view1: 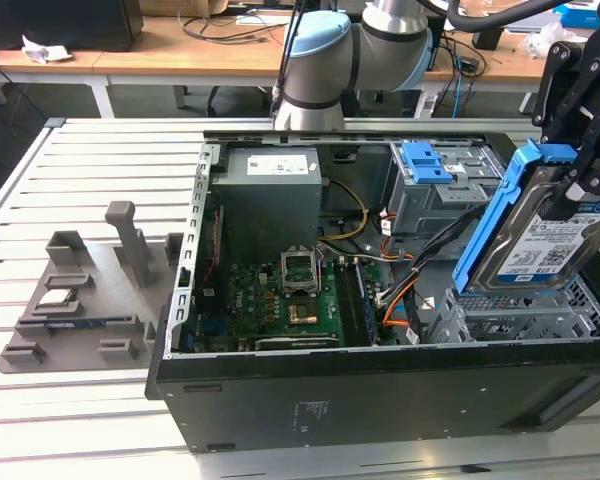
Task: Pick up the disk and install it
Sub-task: 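Insert the disk into the insertion slot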
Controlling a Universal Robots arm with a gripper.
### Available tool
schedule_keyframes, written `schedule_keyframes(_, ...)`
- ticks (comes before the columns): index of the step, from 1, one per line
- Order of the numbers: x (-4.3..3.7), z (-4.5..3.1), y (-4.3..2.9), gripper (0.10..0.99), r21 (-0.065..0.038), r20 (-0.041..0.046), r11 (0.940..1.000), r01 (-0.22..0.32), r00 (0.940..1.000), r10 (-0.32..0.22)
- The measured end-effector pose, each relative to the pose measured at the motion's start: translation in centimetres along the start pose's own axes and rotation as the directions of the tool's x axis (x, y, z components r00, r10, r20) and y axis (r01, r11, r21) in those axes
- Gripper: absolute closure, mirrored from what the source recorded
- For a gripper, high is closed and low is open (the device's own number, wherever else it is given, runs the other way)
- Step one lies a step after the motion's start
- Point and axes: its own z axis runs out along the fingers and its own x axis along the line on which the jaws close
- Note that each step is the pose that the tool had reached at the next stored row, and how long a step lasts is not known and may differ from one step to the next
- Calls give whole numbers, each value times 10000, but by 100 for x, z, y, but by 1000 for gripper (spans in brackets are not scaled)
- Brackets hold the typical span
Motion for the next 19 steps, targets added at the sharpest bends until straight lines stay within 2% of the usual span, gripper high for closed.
schedule_keyframes(2,3,5,0,722,3,-112,10000,-6,9999,6)
schedule_keyframes(14,9,129,-55,722,-16,-117,10000,-8,9999,7)
schedule_keyframes(19,9,229,-61,722,-31,-115,10000,-6,9999,6)
